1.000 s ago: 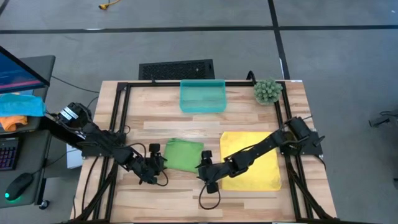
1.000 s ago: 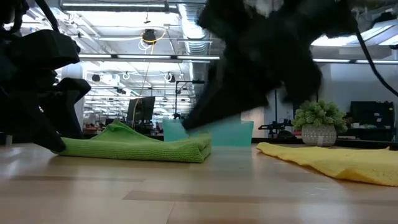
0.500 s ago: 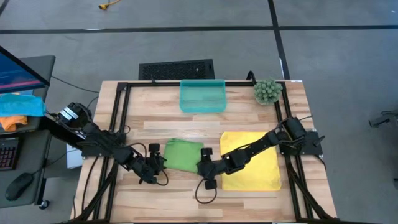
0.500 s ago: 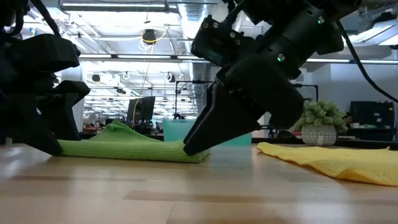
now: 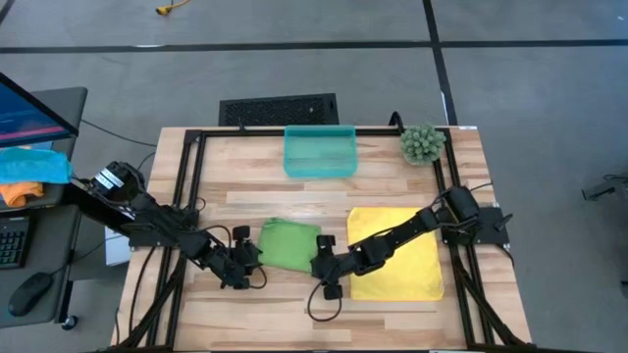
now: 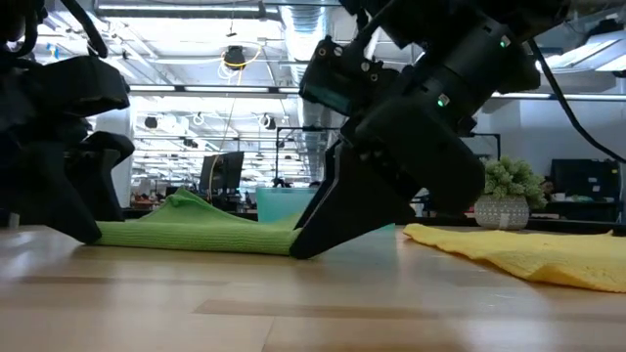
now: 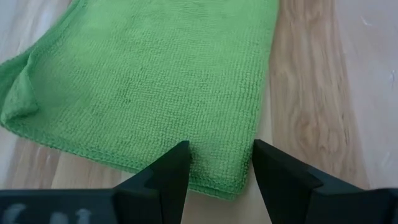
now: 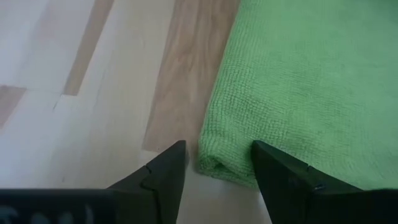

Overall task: Roll microfiber towels into tight, uniform cylinder then place into a basket
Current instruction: Roll the green towel

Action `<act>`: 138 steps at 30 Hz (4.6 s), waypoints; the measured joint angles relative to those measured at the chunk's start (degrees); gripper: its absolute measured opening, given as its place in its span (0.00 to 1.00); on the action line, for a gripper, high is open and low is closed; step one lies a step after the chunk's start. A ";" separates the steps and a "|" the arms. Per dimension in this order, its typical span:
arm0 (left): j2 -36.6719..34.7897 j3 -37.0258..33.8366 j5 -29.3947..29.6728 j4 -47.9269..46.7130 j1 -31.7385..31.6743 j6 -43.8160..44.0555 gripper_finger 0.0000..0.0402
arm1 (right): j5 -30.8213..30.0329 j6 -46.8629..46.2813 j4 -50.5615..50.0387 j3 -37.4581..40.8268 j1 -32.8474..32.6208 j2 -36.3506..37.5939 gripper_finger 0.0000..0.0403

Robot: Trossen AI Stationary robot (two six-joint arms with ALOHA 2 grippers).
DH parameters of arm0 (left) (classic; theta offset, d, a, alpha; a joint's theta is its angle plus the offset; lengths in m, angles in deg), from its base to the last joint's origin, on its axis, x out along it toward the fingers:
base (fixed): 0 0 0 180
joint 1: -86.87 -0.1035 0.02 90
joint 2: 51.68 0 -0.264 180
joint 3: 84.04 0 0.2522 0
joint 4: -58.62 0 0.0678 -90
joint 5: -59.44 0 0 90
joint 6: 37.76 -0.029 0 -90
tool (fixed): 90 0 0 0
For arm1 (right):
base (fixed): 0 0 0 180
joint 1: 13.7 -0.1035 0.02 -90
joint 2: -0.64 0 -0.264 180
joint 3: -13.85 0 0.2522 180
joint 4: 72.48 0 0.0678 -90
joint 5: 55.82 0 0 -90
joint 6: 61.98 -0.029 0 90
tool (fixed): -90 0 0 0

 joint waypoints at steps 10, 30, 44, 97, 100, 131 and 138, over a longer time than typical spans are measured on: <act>0.00 0.00 -0.04 -0.04 0.00 6.19 0.42 | 2.63 -2.42 1.46 -0.26 1.58 -1.94 0.47; -0.07 0.04 -5.25 0.69 0.00 9.49 0.02 | 5.77 -6.00 -10.17 -8.01 0.34 -2.36 0.02; -0.07 0.07 -5.95 0.68 0.00 7.94 0.09 | 5.80 -6.00 -13.12 -9.55 -0.58 -2.51 0.24; 0.00 5.66 0.09 1.79 -1.40 -9.91 0.54 | 5.11 0.67 -1.32 -9.59 0.81 -1.95 0.51; 0.00 5.66 0.89 1.77 -2.72 -8.90 0.54 | 3.18 -0.72 2.39 -9.59 1.36 -2.00 0.48; 9.62 5.75 -2.20 11.57 -3.41 -5.54 0.24 | 3.93 -4.92 5.59 -9.57 3.15 -2.56 0.03; 9.99 5.81 -2.38 12.04 -3.31 -4.90 0.06 | 3.84 -4.93 7.11 -9.57 3.17 -2.56 0.03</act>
